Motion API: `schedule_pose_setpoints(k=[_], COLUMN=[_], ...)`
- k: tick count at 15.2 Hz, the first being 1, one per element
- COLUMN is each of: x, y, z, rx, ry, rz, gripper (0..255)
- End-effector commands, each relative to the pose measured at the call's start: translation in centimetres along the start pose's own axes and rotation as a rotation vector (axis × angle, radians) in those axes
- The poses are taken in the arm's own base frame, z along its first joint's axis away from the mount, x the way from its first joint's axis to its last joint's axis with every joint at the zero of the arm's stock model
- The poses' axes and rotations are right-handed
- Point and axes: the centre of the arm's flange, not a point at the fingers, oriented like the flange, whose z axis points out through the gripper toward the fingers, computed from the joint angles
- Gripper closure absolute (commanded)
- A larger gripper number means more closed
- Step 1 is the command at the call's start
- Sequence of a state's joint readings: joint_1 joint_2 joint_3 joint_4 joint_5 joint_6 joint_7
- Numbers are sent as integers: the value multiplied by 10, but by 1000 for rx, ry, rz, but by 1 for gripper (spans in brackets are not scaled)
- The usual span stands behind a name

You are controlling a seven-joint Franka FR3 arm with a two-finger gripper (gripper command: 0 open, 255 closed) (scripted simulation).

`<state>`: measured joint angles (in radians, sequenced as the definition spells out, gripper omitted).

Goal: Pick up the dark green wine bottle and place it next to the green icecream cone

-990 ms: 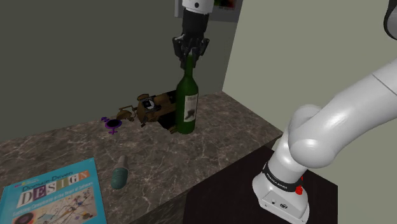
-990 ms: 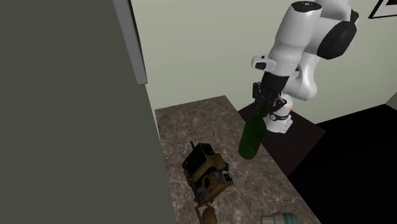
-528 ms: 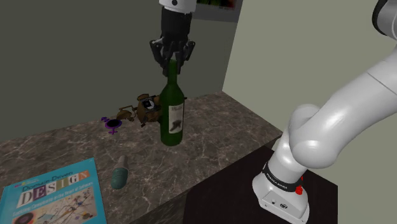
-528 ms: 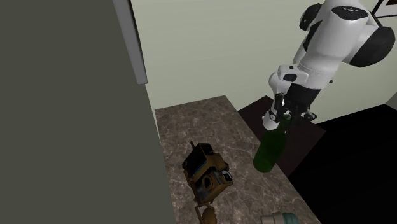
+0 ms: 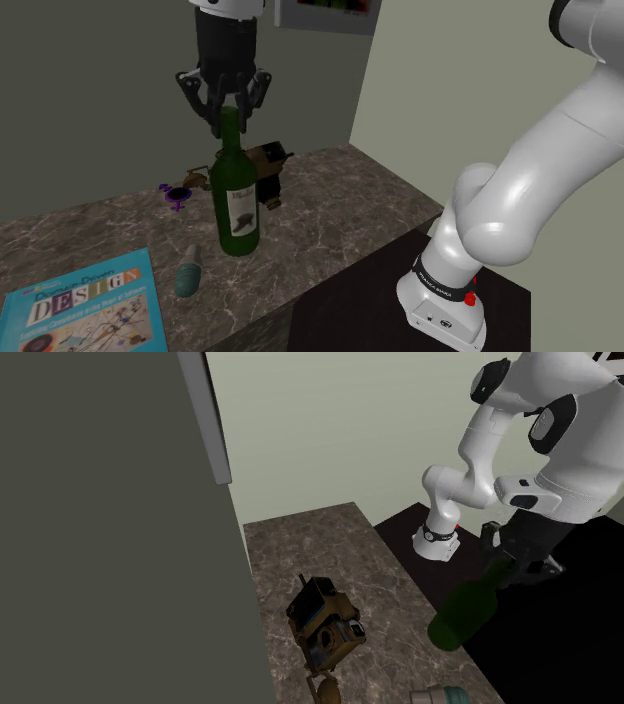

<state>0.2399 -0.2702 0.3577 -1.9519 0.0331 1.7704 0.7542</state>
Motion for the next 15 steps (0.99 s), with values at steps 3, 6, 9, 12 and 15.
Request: schedule_pose_setpoints(k=[3,6,9,12,15], x=[-10,-12,-13,-15,-16], y=[-32,-32,-32,-31,-31], z=[10,25,41,57,73], rx=[1,1,1,1,1], ry=[0,0,0,0,0], rz=[2,2,2,2,2], gripper=[255,255,255,255,255])
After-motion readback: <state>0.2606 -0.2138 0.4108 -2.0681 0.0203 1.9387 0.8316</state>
